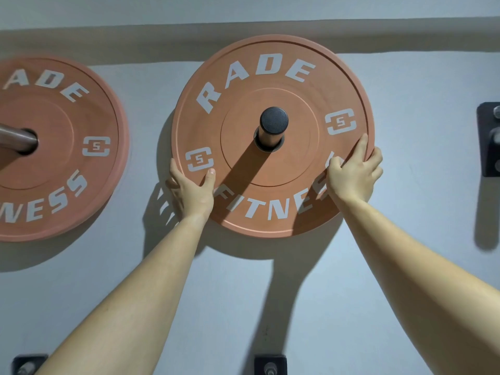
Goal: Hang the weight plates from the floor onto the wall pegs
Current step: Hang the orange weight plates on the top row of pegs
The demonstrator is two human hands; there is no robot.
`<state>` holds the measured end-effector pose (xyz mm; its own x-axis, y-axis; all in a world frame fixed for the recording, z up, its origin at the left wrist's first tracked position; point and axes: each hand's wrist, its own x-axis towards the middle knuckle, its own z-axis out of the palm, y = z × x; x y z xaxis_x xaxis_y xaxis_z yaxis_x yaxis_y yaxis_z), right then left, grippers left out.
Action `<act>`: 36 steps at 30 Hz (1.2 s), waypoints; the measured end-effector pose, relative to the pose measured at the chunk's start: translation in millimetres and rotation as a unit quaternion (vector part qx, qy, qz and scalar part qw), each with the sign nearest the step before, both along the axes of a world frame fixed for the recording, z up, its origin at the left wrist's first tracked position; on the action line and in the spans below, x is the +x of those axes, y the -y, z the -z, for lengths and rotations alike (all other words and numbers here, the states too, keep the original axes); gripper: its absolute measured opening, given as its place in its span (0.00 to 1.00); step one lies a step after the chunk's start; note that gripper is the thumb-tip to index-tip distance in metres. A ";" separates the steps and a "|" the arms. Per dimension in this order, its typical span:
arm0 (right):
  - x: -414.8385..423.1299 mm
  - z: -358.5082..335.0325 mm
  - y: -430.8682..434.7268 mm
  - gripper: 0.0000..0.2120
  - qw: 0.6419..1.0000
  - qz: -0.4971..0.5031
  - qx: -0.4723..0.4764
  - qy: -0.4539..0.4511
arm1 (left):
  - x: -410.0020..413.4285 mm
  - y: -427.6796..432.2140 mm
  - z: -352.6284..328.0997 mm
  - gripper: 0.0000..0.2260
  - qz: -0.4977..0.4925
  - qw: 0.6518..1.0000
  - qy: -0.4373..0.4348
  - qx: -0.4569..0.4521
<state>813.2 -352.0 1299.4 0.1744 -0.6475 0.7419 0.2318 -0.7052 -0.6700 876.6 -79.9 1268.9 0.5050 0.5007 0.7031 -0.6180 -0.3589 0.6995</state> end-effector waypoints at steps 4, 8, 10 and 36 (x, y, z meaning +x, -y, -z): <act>0.7 16.1 -12.2 0.34 0.999 -0.012 0.032 0.003 | -5.4 -1.2 1.5 0.38 0.009 0.999 -0.030 -0.004; 3.2 33.2 -23.6 0.36 0.998 -0.024 0.059 -0.006 | -1.5 -2.8 2.0 0.38 0.023 0.999 -0.048 -0.012; 5.4 38.5 -27.7 0.36 0.997 -0.038 0.073 -0.015 | 1.3 -4.9 0.5 0.37 0.021 0.999 -0.042 -0.012; 11.2 -17.1 -35.8 0.49 0.962 0.048 -0.220 -0.156 | -6.7 -2.6 -48.7 0.52 -0.199 0.907 -0.012 0.370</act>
